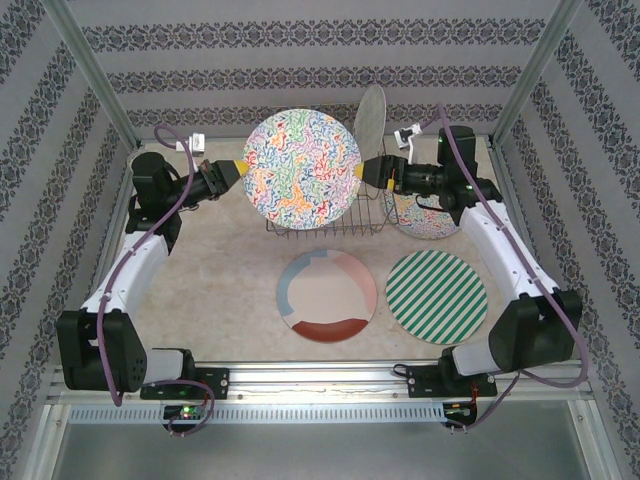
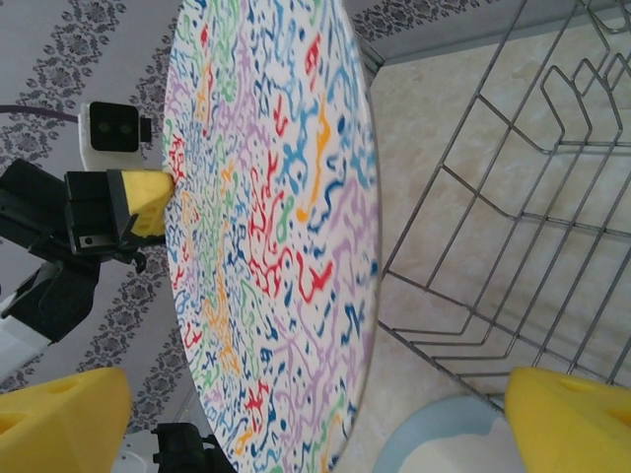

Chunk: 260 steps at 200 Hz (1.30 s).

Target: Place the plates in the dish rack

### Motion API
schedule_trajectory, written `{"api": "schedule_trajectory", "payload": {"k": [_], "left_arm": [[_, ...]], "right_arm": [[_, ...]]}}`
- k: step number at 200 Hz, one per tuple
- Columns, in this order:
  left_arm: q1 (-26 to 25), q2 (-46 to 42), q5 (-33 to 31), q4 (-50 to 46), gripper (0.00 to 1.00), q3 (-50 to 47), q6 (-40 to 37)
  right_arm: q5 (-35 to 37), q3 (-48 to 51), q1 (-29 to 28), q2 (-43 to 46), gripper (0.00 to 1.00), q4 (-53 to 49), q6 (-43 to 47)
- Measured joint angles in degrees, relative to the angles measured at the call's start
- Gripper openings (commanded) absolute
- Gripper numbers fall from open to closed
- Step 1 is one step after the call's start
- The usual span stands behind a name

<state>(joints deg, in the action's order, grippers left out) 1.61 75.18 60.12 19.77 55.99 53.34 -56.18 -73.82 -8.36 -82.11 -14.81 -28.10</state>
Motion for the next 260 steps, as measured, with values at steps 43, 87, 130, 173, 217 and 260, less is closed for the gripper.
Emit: {"api": "schedule_trajectory", "payload": {"k": [43, 87, 130, 173, 217, 260], "left_arm": [[0.00, 0.26, 0.31, 0.42, 0.00, -0.31, 0.55], [0.00, 0.31, 0.98, 0.83, 0.00, -0.33, 0.98], [-0.04, 0.35, 1.38, 2.10, 0.00, -0.37, 1.18], [-0.11, 0.63, 1.40, 2.16, 0.00, -0.37, 1.18], [-0.11, 0.81, 1.38, 2.16, 0.00, -0.37, 1.16], [-0.13, 0.81, 1.38, 2.14, 0.00, -0.37, 1.16]], "right_arm": [[-0.50, -1.81, -0.02, -2.69, 0.97, 0.98, 0.00], [-0.50, -2.56, -0.15, -4.98, 0.95, 1.68, -0.04], [-1.11, -2.84, -1.20, -6.84, 0.91, 3.50, -0.68], [-2.71, -3.45, -2.40, -8.59, 0.78, 6.84, -2.93], [-3.76, -4.44, -3.17, -9.46, 0.60, 9.33, -5.11], [-4.02, -4.81, -3.45, -9.77, 0.43, 11.32, -6.58]]}}
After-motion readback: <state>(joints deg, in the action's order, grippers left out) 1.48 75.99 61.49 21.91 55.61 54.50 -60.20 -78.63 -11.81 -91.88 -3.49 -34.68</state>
